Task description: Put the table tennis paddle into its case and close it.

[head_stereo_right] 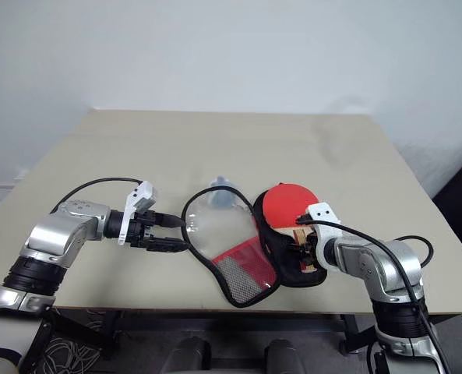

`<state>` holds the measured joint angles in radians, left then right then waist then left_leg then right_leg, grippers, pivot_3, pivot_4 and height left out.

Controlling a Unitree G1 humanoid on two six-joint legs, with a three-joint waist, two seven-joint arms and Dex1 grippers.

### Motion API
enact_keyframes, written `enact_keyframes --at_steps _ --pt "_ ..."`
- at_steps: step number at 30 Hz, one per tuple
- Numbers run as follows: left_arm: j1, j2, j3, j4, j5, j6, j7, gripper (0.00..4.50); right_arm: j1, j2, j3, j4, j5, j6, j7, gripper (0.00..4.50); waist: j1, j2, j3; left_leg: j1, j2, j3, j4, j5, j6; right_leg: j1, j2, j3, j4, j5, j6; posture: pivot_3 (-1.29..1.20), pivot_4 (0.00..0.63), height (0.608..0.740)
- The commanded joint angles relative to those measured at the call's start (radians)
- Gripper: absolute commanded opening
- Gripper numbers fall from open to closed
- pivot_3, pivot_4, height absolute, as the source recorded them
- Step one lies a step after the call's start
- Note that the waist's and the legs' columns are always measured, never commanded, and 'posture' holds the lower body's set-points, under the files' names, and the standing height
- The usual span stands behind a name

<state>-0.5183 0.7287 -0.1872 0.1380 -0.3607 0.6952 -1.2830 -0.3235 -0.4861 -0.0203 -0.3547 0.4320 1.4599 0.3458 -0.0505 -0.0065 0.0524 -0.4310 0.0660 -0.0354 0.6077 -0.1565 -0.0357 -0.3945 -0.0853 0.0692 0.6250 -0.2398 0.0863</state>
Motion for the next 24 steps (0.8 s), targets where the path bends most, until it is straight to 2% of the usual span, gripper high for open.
enact_keyframes --at_steps 1,3,14,24 --pt "-0.022 0.001 0.006 -0.010 0.001 -0.003 0.001 4.50 0.004 -0.020 -0.004 -0.058 0.026 -0.014 0.032 1.72 0.000 0.000 0.000 0.000 0.000 0.000 0.000 0.000 0.000 0.000 0.000 0.000 0.000 0.000 0.000 0.00 0.000 0.740" --pt "-0.020 0.002 0.007 -0.012 0.000 -0.002 0.002 4.50 0.021 -0.048 0.005 -0.092 0.030 -0.027 0.048 1.20 0.001 0.000 0.000 0.000 0.000 0.000 0.000 0.000 0.000 0.000 0.000 0.000 0.000 0.000 0.000 0.00 0.000 0.740" --pt "-0.019 -0.007 0.005 0.002 0.005 -0.008 0.006 4.50 0.096 -0.083 -0.041 -0.167 0.048 0.015 0.054 1.20 0.001 0.000 0.000 0.000 0.000 0.000 0.001 0.000 0.000 0.000 0.000 0.000 0.000 0.000 0.000 0.00 0.000 0.740" --pt "-0.044 -0.011 -0.003 0.019 0.017 -0.028 -0.019 4.50 0.052 -0.039 -0.004 -0.117 0.031 -0.002 0.025 1.20 0.000 -0.001 0.000 0.000 0.000 0.000 0.001 0.000 0.000 0.000 0.000 0.000 0.000 0.000 0.000 0.00 0.000 0.740"
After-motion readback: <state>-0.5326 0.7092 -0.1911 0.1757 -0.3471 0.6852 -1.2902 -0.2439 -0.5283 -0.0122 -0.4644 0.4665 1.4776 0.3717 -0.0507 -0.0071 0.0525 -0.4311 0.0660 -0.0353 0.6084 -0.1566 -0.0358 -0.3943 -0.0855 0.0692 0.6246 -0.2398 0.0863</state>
